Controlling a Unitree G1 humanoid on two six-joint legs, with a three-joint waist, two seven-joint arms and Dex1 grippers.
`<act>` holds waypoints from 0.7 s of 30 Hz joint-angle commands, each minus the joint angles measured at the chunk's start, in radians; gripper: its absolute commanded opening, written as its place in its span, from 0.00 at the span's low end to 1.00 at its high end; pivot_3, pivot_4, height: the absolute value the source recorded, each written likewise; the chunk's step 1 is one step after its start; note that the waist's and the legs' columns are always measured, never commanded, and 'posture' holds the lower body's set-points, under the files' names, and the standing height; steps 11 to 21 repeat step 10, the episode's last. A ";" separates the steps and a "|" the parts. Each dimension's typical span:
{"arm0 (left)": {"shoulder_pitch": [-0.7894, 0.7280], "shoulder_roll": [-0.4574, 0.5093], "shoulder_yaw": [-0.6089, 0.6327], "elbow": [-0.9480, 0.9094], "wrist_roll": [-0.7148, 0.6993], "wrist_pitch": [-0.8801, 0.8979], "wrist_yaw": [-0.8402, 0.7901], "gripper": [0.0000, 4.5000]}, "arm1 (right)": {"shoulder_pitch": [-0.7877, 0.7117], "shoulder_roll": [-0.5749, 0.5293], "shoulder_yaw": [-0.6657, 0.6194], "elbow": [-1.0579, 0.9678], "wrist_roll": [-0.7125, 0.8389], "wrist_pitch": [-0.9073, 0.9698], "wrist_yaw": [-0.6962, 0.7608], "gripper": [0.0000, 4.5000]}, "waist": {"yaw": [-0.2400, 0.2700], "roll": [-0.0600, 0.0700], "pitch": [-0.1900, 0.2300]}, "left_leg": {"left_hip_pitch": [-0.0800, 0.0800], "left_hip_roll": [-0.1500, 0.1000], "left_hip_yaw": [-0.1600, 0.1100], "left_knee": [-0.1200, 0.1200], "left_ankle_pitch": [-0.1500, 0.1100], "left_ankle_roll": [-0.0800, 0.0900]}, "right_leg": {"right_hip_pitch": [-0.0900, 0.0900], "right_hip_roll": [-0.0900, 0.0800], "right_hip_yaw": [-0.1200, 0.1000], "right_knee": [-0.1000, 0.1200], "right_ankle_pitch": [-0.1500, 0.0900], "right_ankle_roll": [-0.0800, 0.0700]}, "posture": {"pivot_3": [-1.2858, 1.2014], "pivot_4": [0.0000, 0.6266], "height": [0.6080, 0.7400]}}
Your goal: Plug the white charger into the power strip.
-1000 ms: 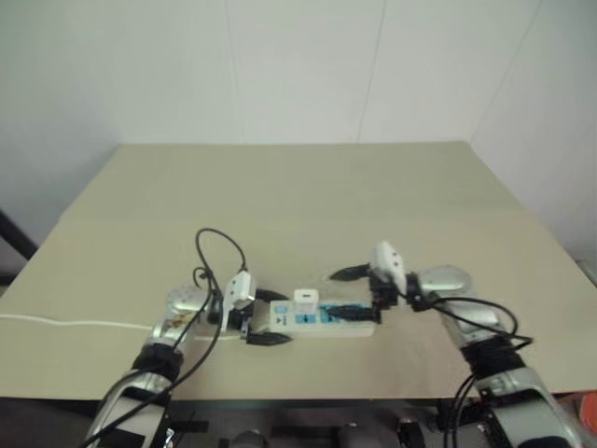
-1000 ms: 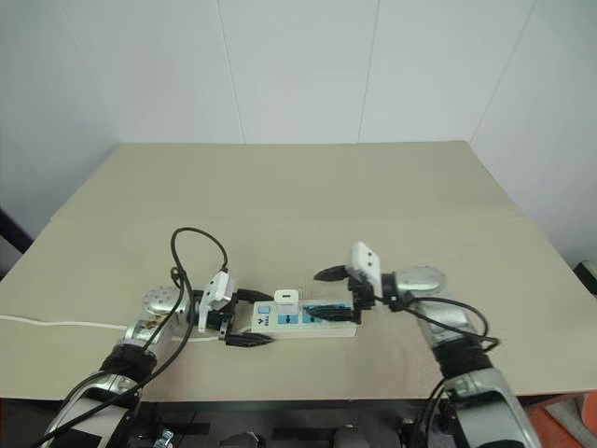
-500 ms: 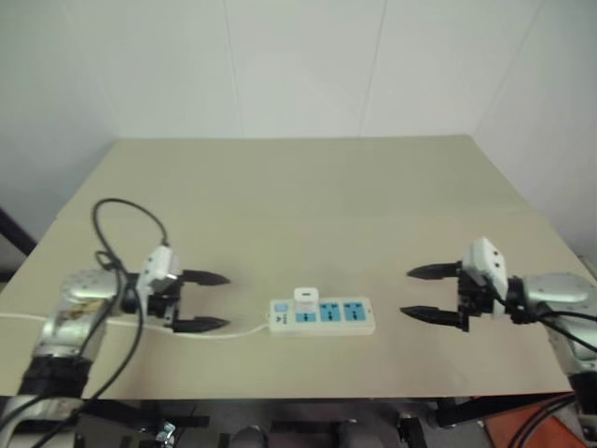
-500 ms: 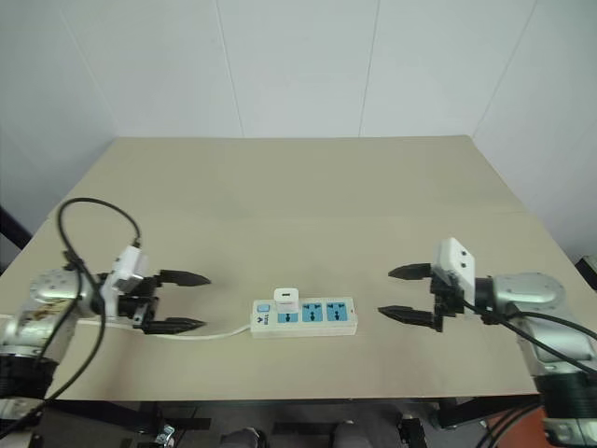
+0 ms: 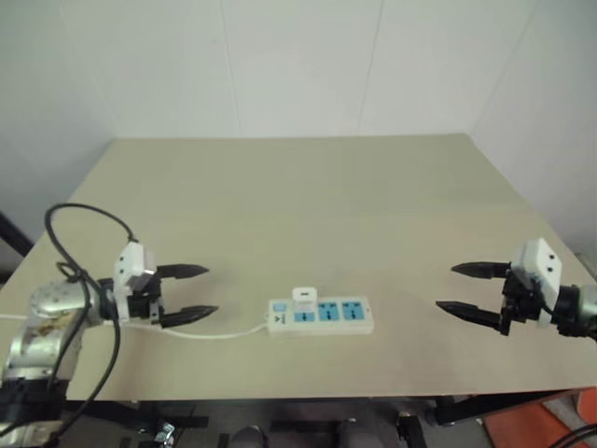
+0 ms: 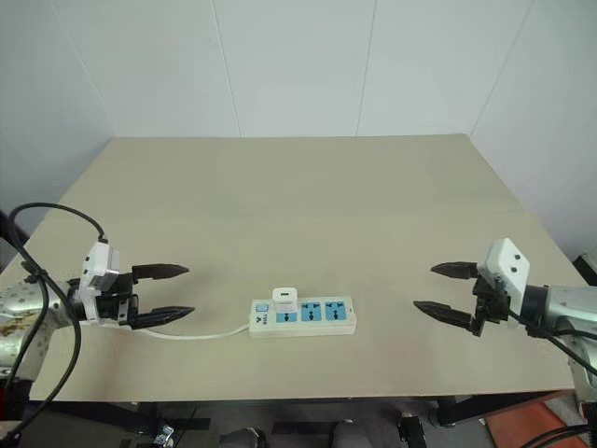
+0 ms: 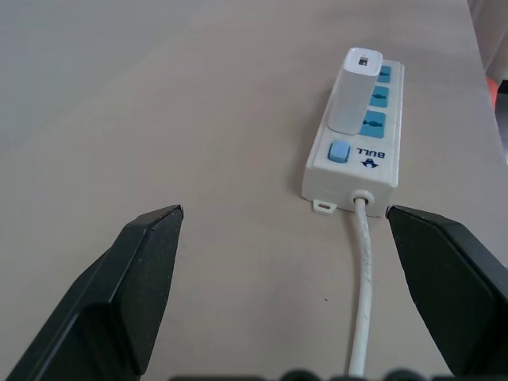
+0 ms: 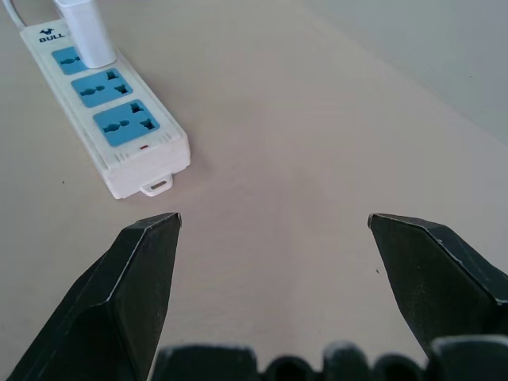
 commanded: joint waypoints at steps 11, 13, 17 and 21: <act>-0.049 -0.006 -0.024 -0.004 -0.017 0.012 -0.017 1.00 | 0.032 -0.021 -0.053 -0.063 0.033 0.016 -0.024 1.00 | 0.000 0.000 0.000 | 0.000 0.000 0.000 0.000 0.000 0.000 | 0.000 0.000 0.000 0.000 0.000 0.000 | 0.52 0.24 1.00; -0.049 -0.006 -0.024 -0.004 -0.017 0.012 -0.017 1.00 | 0.032 -0.021 -0.053 -0.063 0.033 0.016 -0.024 1.00 | 0.000 0.000 0.000 | 0.000 0.000 0.000 0.000 0.000 0.000 | 0.000 0.000 0.000 0.000 0.000 0.000 | 0.52 0.24 1.00; -0.049 -0.006 -0.024 -0.004 -0.017 0.012 -0.017 1.00 | 0.032 -0.021 -0.053 -0.063 0.033 0.016 -0.024 1.00 | 0.000 0.000 0.000 | 0.000 0.000 0.000 0.000 0.000 0.000 | 0.000 0.000 0.000 0.000 0.000 0.000 | 0.52 0.24 1.00; -0.049 -0.006 -0.024 -0.004 -0.017 0.012 -0.017 1.00 | 0.032 -0.021 -0.053 -0.063 0.033 0.016 -0.024 1.00 | 0.000 0.000 0.000 | 0.000 0.000 0.000 0.000 0.000 0.000 | 0.000 0.000 0.000 0.000 0.000 0.000 | 0.52 0.24 1.00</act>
